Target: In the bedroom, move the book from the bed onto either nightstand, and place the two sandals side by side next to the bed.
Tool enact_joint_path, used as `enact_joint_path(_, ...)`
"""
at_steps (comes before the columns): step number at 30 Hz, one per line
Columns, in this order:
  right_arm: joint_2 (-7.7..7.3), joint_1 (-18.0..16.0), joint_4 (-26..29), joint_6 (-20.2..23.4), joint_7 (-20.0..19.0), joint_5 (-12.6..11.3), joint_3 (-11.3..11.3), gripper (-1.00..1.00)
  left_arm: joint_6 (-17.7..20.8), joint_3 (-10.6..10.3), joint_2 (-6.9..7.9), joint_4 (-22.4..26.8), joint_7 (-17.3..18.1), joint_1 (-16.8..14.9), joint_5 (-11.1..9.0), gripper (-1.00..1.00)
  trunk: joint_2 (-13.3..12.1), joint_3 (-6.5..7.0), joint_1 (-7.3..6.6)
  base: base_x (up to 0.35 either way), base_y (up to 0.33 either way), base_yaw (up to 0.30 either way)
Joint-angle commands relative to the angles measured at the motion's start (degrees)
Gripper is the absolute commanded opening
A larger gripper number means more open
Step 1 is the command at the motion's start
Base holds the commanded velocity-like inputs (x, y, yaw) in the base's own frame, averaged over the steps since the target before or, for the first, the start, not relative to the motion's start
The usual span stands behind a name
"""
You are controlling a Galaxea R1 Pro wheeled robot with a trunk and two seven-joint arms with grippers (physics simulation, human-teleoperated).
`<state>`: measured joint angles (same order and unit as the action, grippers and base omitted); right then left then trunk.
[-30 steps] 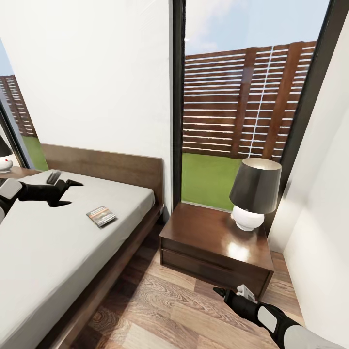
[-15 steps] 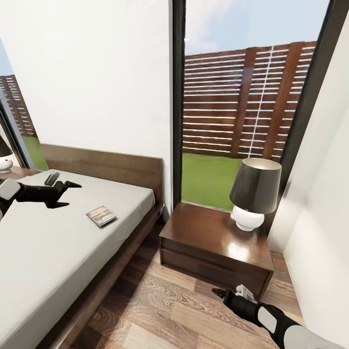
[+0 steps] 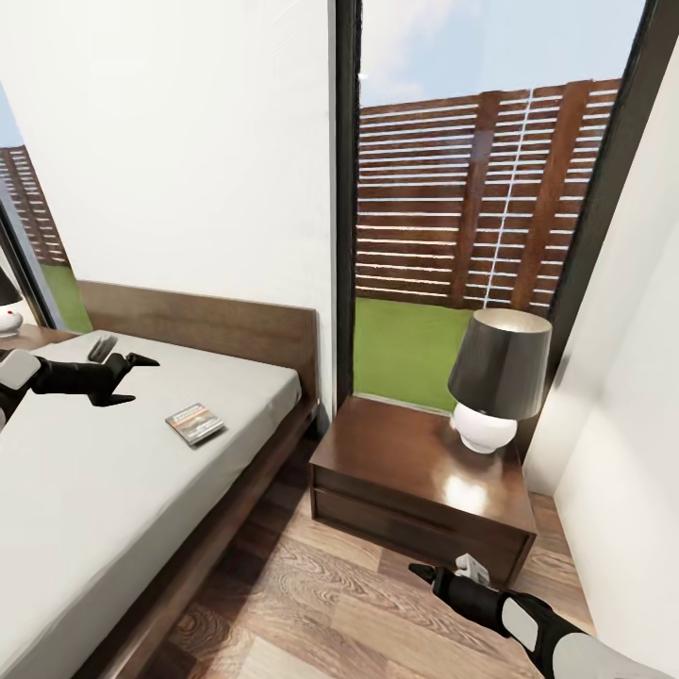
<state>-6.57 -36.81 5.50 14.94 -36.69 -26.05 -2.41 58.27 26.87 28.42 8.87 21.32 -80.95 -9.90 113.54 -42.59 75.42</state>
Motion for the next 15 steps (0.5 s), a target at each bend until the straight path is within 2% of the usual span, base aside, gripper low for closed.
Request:
enact_joint_path(1, -0.03, -0.02, 0.05, 0.54, -0.15, -0.21, -0.24, 1.00, 0.27, -0.27, 0.01, 0.00, -0.13, -0.02, -0.54, 1.00, 0.02, -0.06, 0.00, 0.107, 0.000, 0.000)
enact_joint_path(15, -0.08, -0.02, 0.04, 0.53, -0.31, -0.14, -0.23, 1.00, 0.26, -0.49, 0.02, -0.06, -0.16, 0.00, -0.47, 1.00, 0.02, -0.06, 0.00, 0.113, 0.000, 0.000)
